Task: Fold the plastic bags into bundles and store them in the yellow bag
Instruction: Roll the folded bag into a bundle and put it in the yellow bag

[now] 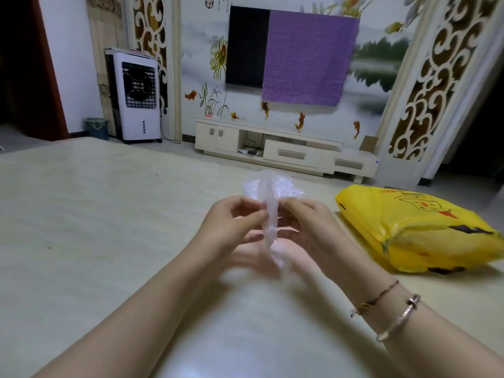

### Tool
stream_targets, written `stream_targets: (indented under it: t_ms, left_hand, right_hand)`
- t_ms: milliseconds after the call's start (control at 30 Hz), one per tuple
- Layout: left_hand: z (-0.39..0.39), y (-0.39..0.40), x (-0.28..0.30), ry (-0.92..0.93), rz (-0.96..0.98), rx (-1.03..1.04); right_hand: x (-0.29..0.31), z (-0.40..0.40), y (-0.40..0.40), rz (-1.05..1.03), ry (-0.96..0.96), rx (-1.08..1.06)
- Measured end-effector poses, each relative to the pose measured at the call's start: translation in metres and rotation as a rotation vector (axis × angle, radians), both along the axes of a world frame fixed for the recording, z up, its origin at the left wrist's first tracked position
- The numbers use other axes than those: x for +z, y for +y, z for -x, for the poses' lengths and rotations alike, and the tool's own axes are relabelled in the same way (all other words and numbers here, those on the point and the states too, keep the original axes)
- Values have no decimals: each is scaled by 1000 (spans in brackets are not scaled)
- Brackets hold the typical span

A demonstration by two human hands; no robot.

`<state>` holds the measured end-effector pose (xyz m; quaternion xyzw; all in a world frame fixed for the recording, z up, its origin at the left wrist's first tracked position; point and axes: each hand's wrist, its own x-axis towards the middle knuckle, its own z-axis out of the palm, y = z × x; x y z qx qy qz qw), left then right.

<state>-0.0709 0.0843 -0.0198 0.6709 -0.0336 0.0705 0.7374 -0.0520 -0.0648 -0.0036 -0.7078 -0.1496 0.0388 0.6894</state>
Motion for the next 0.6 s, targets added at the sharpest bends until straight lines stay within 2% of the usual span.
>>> stream_targets:
  t_ms: [100, 367, 533, 600]
  left_hand:
    - [11, 4, -1, 7, 88, -66]
    - [13, 1, -1, 24, 99, -53]
    - [5, 0, -5, 35, 82, 66]
    - [1, 2, -6, 46, 36, 115]
  right_hand:
    - [-13, 7, -3, -106, 28, -17]
    - [-37, 5, 7, 7, 31, 8]
    - [-32, 2, 2, -98, 23, -170]
    - [-28, -2, -5, -149, 9, -305]
